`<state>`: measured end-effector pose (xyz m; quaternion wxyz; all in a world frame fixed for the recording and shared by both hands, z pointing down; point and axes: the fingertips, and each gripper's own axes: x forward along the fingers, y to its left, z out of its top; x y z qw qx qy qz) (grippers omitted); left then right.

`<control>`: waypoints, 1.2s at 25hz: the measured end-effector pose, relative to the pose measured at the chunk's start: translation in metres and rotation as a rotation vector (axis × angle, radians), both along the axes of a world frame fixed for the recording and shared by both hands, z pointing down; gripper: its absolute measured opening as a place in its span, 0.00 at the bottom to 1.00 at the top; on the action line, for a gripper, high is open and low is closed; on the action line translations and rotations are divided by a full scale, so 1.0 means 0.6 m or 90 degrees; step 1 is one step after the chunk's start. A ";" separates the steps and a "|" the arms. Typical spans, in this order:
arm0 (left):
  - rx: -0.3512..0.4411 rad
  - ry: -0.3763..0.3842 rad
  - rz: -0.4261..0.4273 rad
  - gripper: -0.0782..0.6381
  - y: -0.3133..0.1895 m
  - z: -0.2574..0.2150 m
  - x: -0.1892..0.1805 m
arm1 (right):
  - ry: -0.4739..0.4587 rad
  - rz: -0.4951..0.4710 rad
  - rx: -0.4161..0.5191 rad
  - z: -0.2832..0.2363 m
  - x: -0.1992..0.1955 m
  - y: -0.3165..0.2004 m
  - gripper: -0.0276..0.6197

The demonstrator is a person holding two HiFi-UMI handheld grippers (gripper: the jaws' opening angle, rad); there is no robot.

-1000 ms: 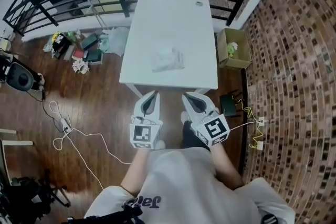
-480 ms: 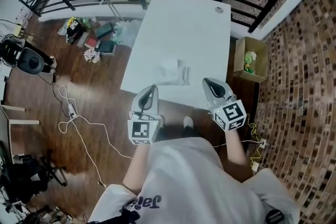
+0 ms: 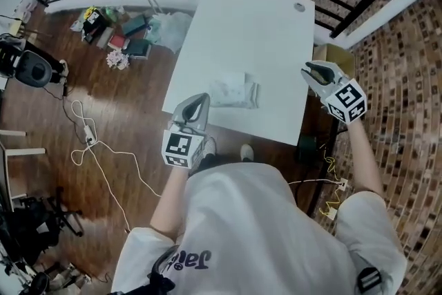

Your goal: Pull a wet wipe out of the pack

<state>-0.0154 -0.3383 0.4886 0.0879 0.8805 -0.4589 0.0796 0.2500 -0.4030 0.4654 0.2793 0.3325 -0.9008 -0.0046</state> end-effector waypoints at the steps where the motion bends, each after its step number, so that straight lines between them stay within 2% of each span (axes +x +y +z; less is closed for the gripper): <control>1: -0.001 -0.001 -0.004 0.13 -0.010 -0.004 -0.012 | 0.025 -0.032 -0.005 0.000 -0.013 -0.015 0.17; 4: 0.002 -0.011 -0.019 0.13 -0.029 -0.013 -0.042 | 0.092 -0.141 -0.023 0.005 -0.059 -0.042 0.19; 10: 0.011 -0.029 -0.030 0.13 -0.043 -0.007 -0.069 | 0.236 -0.358 -0.088 0.033 -0.145 -0.058 0.37; 16: 0.006 -0.038 -0.029 0.13 -0.045 0.008 -0.063 | 0.302 -0.506 -0.168 0.076 -0.231 -0.049 0.39; 19: 0.003 -0.047 -0.033 0.13 -0.043 0.028 -0.059 | 0.319 -0.546 -0.220 0.115 -0.269 -0.035 0.39; 24: -0.017 -0.047 -0.048 0.13 -0.038 0.053 -0.054 | 0.353 -0.586 -0.286 0.207 -0.306 0.000 0.33; 30: -0.039 -0.042 -0.062 0.13 -0.029 0.070 -0.057 | 0.368 -0.585 -0.319 0.295 -0.337 0.022 0.26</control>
